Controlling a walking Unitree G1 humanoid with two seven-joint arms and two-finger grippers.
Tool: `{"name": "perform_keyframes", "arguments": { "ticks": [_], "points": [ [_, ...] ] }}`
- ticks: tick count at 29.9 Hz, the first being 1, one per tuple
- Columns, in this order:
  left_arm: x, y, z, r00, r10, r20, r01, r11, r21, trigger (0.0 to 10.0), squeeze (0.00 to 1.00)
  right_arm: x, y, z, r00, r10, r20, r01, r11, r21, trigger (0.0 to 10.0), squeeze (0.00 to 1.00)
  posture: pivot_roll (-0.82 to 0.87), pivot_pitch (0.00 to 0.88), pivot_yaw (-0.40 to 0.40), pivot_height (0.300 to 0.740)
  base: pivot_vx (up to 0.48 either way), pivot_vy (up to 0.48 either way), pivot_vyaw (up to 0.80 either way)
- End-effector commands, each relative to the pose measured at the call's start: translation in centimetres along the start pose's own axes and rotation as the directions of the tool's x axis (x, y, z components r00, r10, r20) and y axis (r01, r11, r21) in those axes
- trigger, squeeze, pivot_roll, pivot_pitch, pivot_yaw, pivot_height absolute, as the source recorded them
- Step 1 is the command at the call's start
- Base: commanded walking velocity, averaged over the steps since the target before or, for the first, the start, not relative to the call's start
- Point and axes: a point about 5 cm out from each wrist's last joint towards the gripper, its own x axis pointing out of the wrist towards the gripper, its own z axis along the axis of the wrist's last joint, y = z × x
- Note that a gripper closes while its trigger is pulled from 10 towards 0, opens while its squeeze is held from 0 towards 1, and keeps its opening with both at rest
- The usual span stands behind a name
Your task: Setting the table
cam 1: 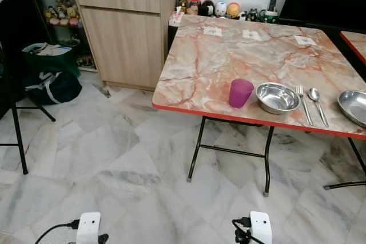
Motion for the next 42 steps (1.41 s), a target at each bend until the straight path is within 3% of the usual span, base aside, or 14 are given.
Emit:
{"name": "perform_keyframes", "arguments": {
  "ticks": [1, 7, 17, 26, 30, 42],
  "points": [
    [0.1, 0.3, 0.5, 1.000, -0.006, 0.005, 0.006, 1.000, 0.031, 10.0, 0.00, 0.1, 0.6, 0.4, 1.000, 0.006, 0.015, -0.007, 1.000, 0.014, 10.0, 0.00, 0.25, 0.000, -0.057, 0.740, 0.000, 0.000, 0.00],
    [0.1, 0.7, 0.9, 1.000, -0.005, 0.013, 0.004, 0.999, 0.043, 10.0, 0.00, 0.2, 1.2, 0.3, 1.000, 0.016, 0.018, -0.017, 0.999, 0.045, 10.0, 0.00, 0.24, 0.000, -0.047, 0.740, 0.000, 0.000, 0.00],
    [0.1, -0.4, 0.3, 0.999, -0.039, -0.007, 0.040, 0.997, 0.071, 10.0, 0.00, -0.2, -0.3, -0.5, 1.000, -0.029, 0.007, 0.029, 0.996, 0.081, 10.0, 0.00, 0.19, 0.000, -0.054, 0.740, 0.000, 0.000, 0.00],
    [0.1, -0.5, 0.2, 1.000, -0.028, -0.010, 0.029, 0.997, 0.073, 10.0, 0.00, -0.2, -0.7, -0.6, 0.999, -0.033, 0.006, 0.032, 0.995, 0.099, 10.0, 0.00, 0.19, 0.000, -0.082, 0.740, 0.000, -0.375, -0.16],
    [0.1, -0.3, 0.0, 1.000, -0.020, -0.014, 0.021, 0.997, 0.068, 10.0, 0.00, -0.2, -0.8, -0.5, 1.000, -0.031, 0.004, 0.030, 0.998, 0.063, 10.0, 0.00, 0.19, 0.000, -0.090, 0.740, 0.000, -0.401, -0.70],
    [0.0, -0.5, -0.3, 1.000, -0.022, -0.023, 0.023, 0.998, 0.064, 10.0, 0.00, -0.1, -0.6, -0.1, 0.999, -0.041, 0.019, 0.040, 0.996, 0.076, 10.0, 0.00, 0.19, 0.000, -0.086, 0.740, 0.000, -0.403, 0.00]
  ]
}}
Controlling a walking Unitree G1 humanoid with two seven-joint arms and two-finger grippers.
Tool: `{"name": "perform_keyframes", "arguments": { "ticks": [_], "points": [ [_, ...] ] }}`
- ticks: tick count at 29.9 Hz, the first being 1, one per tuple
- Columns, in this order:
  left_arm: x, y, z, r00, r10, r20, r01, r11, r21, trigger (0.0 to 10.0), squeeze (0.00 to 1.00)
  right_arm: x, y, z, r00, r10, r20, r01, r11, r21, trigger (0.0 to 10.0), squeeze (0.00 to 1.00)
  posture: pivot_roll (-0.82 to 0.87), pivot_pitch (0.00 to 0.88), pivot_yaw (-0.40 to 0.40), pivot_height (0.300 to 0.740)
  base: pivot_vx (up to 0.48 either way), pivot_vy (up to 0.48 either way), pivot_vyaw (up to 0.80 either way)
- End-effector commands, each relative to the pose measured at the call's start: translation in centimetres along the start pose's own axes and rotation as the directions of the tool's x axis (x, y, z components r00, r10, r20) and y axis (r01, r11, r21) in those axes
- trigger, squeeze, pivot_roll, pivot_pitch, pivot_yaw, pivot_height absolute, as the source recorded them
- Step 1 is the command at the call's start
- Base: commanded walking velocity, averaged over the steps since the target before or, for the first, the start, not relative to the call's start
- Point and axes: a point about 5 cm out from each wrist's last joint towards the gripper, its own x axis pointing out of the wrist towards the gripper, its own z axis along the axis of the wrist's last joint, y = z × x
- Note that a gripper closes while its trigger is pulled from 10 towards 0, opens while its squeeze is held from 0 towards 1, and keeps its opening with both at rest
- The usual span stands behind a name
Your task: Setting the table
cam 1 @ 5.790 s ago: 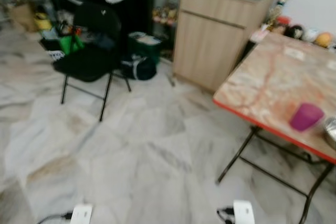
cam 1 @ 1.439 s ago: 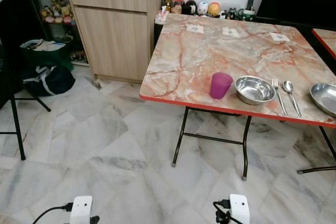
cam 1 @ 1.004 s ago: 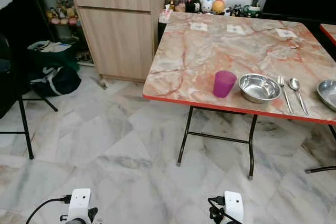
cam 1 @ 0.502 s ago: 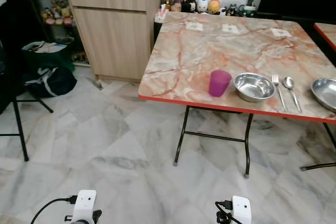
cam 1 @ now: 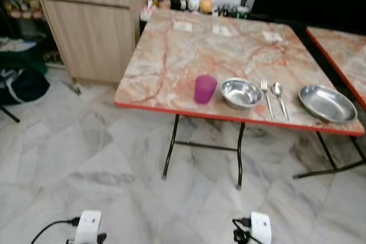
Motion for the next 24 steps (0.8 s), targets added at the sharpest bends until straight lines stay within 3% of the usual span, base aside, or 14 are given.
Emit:
{"name": "perform_keyframes", "arguments": {
  "ticks": [1, 11, 24],
  "points": [
    [-0.05, -0.46, -0.58, 1.000, -0.011, -0.021, 0.010, 1.000, -0.006, 10.0, 0.00, -0.05, -0.30, -0.08, 1.000, -0.014, 0.001, 0.014, 1.000, 0.005, 10.0, 0.00, 0.19, 0.000, -0.086, 0.740, 0.000, -0.401, 0.00],
    [0.11, -0.53, 0.09, 1.000, -0.018, -0.011, 0.018, 1.000, 0.016, 10.0, 0.00, -0.02, -0.05, -0.13, 1.000, -0.014, -0.003, 0.014, 1.000, 0.020, 10.0, 0.00, 0.19, 0.000, -0.065, 0.740, 0.000, -0.402, 0.00],
    [0.10, -0.58, 0.07, 1.000, -0.020, -0.002, 0.020, 1.000, -0.018, 10.0, 0.00, -0.05, -0.28, 0.15, 1.000, -0.018, 0.024, 0.017, 0.999, 0.034, 10.0, 0.00, 0.18, 0.000, -0.069, 0.740, 0.000, 0.000, 0.00]
  ]
}}
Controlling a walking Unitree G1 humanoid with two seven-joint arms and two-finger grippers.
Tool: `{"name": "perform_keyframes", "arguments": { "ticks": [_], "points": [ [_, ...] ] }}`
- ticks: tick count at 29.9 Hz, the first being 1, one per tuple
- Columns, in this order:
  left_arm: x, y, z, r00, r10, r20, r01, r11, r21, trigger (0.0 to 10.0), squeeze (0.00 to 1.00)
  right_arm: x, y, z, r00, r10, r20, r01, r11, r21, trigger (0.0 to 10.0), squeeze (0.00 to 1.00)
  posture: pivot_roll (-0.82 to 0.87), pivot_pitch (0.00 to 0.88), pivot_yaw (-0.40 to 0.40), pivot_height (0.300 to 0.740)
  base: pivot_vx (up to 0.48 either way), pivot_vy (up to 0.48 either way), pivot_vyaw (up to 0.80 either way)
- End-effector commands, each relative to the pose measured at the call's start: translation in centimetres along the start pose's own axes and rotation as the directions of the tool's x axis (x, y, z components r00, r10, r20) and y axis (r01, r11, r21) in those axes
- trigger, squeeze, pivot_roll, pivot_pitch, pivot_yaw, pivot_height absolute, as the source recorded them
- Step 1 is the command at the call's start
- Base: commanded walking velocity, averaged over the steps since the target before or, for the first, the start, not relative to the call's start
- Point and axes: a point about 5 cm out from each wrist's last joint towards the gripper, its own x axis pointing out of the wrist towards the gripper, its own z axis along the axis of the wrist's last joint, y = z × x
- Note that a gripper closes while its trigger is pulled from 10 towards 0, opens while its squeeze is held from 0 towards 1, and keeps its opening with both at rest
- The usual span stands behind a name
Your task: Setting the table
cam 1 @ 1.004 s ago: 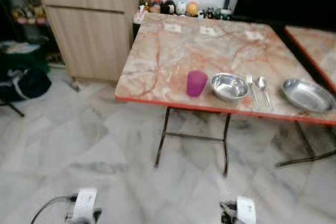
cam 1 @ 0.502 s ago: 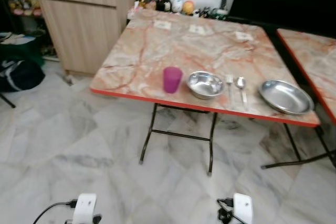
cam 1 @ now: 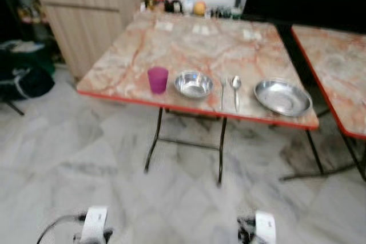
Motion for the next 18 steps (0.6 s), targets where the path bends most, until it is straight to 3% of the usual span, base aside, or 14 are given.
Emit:
{"name": "perform_keyframes", "arguments": {
  "ticks": [1, 10, 18],
  "points": [
    [-0.10, 0.39, -0.25, 1.000, 0.009, -0.008, -0.009, 1.000, -0.011, 10.0, 0.00, 0.08, 0.14, 0.32, 1.000, -0.001, 0.013, 0.001, 1.000, 0.011, 10.0, 0.00, 0.18, 0.000, -0.069, 0.740, 0.000, 0.000, 0.00],
    [-0.13, 0.36, -0.38, 1.000, 0.011, -0.009, -0.011, 1.000, -0.016, 10.0, 0.00, 0.13, 0.17, 0.60, 1.000, 0.003, 0.023, -0.003, 1.000, 0.010, 10.0, 0.00, 0.18, 0.003, -0.081, 0.740, 0.000, 0.000, 0.00],
    [-0.14, 0.25, -0.48, 1.000, 0.008, -0.010, -0.008, 1.000, -0.014, 10.0, 0.00, 0.09, -0.22, 0.71, 0.999, -0.009, 0.033, 0.009, 1.000, 0.012, 10.0, 0.00, 0.18, 0.000, -0.083, 0.740, 0.274, 0.000, 0.00]
  ]
}}
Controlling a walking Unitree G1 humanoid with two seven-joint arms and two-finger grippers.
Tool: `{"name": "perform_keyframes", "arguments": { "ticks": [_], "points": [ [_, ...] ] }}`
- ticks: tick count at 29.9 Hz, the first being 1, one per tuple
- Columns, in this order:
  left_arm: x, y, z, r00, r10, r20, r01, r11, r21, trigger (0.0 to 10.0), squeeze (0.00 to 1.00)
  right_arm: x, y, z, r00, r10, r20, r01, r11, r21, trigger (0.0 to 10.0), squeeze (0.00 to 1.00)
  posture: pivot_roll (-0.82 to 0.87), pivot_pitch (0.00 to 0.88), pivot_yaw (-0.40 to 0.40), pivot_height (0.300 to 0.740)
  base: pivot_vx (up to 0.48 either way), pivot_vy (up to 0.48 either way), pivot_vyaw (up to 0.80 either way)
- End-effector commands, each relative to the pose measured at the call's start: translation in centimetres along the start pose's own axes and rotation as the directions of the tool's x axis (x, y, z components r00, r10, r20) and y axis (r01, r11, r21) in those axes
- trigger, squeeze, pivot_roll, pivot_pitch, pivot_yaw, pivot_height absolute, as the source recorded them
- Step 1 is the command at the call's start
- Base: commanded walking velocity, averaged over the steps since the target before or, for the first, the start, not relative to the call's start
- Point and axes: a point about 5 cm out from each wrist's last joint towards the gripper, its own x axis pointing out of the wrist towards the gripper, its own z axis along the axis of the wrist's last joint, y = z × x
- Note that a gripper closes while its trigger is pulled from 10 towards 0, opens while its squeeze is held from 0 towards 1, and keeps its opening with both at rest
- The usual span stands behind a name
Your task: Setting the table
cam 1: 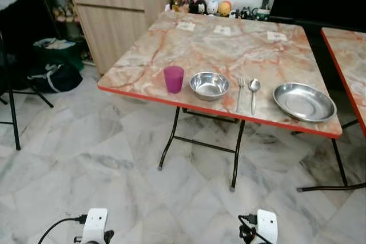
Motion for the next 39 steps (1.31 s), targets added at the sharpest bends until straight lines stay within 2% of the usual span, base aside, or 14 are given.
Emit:
{"name": "perform_keyframes", "arguments": {
  "ticks": [1, 9, 14, 19, 27, 31, 32, 34, 36, 39],
  "points": [
    [-0.1, 0.1, -0.2, 1.000, 0.003, -0.005, -0.003, 1.000, -0.008, 10.0, 0.00, 0.0, -0.2, 0.2, 1.000, -0.008, 0.014, 0.008, 1.000, 0.005, 10.0, 0.00, 0.18, 0.000, -0.083, 0.740, 0.292, 0.000, 0.00],
    [-0.2, 0.6, -0.4, 1.000, 0.005, -0.009, -0.005, 1.000, -0.001, 10.0, 0.00, 0.0, -0.3, 0.2, 1.000, -0.012, 0.006, 0.011, 1.000, 0.010, 10.0, 0.00, 0.19, 0.000, -0.080, 0.740, 0.298, 0.000, -0.13],
    [-0.2, 0.5, -0.5, 1.000, 0.000, -0.013, 0.000, 1.000, 0.007, 10.0, 0.00, 0.0, -0.3, 0.2, 1.000, -0.009, 0.008, 0.008, 1.000, 0.010, 10.0, 0.00, 0.19, 0.000, -0.080, 0.740, 0.288, 0.000, -0.58],
    [-0.1, 0.1, -0.5, 1.000, -0.013, -0.014, 0.013, 1.000, 0.006, 10.0, 0.00, 0.0, -0.4, 0.3, 1.000, -0.010, 0.019, 0.010, 1.000, 0.009, 10.0, 0.00, 0.19, 0.000, -0.078, 0.740, 0.000, 0.000, 0.00],
    [-0.1, -0.1, -0.5, 1.000, -0.012, -0.008, 0.012, 1.000, -0.007, 10.0, 0.00, 0.0, -0.8, 1.0, 0.997, -0.038, 0.062, 0.033, 0.996, 0.080, 10.0, 0.00, 0.18, 0.000, -0.075, 0.740, 0.000, 0.000, 0.00],
    [-0.2, 0.0, -0.6, 1.000, -0.007, -0.011, 0.007, 1.000, -0.004, 10.0, 0.00, 0.0, -1.9, 3.1, 0.972, -0.139, 0.189, 0.088, 0.963, 0.253, 10.0, 0.00, 0.17, 0.000, -0.072, 0.740, 0.000, 0.000, 0.00],
    [-0.2, 0.0, -0.6, 1.000, -0.007, -0.011, 0.007, 1.000, -0.004, 10.0, 0.00, 0.0, -1.9, 3.1, 0.972, -0.139, 0.189, 0.088, 0.963, 0.253, 10.0, 0.00, 0.17, 0.000, -0.072, 0.740, 0.000, 0.000, 0.00],
    [-0.2, 0.2, -0.7, 1.000, 0.003, -0.012, -0.003, 1.000, -0.003, 10.0, 0.00, -0.1, -2.4, 4.7, 0.939, -0.192, 0.286, 0.091, 0.939, 0.331, 10.0, 0.00, 0.15, 0.000, -0.078, 0.740, 0.000, 0.000, 0.00],
    [-0.2, 0.2, -0.7, 1.000, 0.004, -0.013, -0.004, 1.000, -0.002, 10.0, 0.00, -0.2, -2.5, 4.8, 0.935, -0.196, 0.294, 0.092, 0.938, 0.334, 10.0, 0.00, 0.15, 0.000, -0.080, 0.740, 0.000, 0.000, 0.00],
    [-0.2, 0.0, -0.7, 1.000, 0.010, -0.009, -0.010, 1.000, -0.005, 10.0, 0.00, -1.1, -3.1, 6.1, 0.860, -0.289, 0.421, 0.133, 0.922, 0.363, 10.0, 0.00, 0.15, 0.000, -0.097, 0.740, 0.000, 0.000, 0.00]
  ]
}}
